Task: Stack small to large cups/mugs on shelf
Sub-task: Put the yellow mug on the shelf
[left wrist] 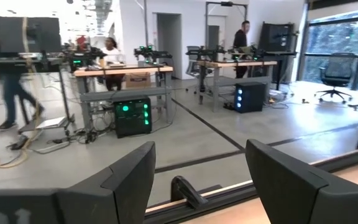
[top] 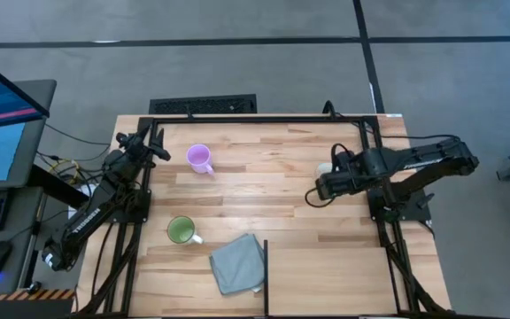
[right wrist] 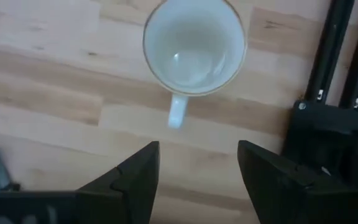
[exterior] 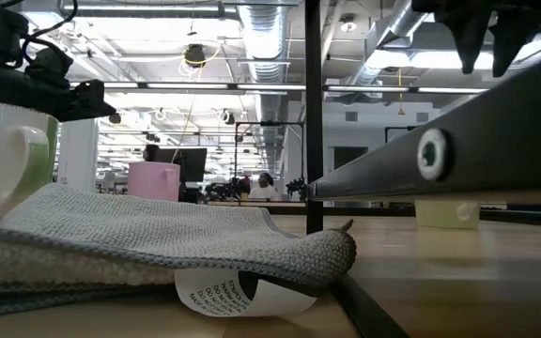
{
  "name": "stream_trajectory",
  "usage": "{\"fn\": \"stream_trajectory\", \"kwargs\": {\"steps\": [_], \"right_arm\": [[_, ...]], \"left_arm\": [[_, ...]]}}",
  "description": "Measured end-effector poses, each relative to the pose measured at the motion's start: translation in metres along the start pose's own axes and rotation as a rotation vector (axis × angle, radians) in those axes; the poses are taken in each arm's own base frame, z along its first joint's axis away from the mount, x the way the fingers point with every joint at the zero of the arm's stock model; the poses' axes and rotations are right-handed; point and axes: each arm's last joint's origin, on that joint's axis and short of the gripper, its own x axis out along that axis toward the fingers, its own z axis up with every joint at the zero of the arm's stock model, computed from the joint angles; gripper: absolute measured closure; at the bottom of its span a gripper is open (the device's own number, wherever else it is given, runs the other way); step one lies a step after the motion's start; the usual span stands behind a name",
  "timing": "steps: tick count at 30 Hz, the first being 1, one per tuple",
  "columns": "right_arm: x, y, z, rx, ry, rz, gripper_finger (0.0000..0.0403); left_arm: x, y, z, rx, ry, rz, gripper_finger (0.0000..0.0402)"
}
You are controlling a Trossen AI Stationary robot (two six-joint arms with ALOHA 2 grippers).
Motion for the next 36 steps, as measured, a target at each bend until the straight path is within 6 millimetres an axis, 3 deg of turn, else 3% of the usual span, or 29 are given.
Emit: {"fn": "stream_trajectory", "kwargs": {"steps": [14, 24, 36], "right_arm": [[0.048, 0.008, -0.020, 0.130, -0.005, 0.009, 0.0163], [0.082, 0.000, -0.027, 0.162, -0.027, -0.052, 0.0163], [0.092, 0.007, -0.028, 0.153, -0.043, 0.025, 0.0163]], "left_arm": [[0.000, -0.001, -0.001, 0.002, 0.005, -0.045, 0.0159], [0.000, -0.001, -0.001, 0.002, 0.005, -0.045, 0.0159], [0.000, -0.001, -0.001, 0.002, 0.005, -0.045, 0.0159]]}}
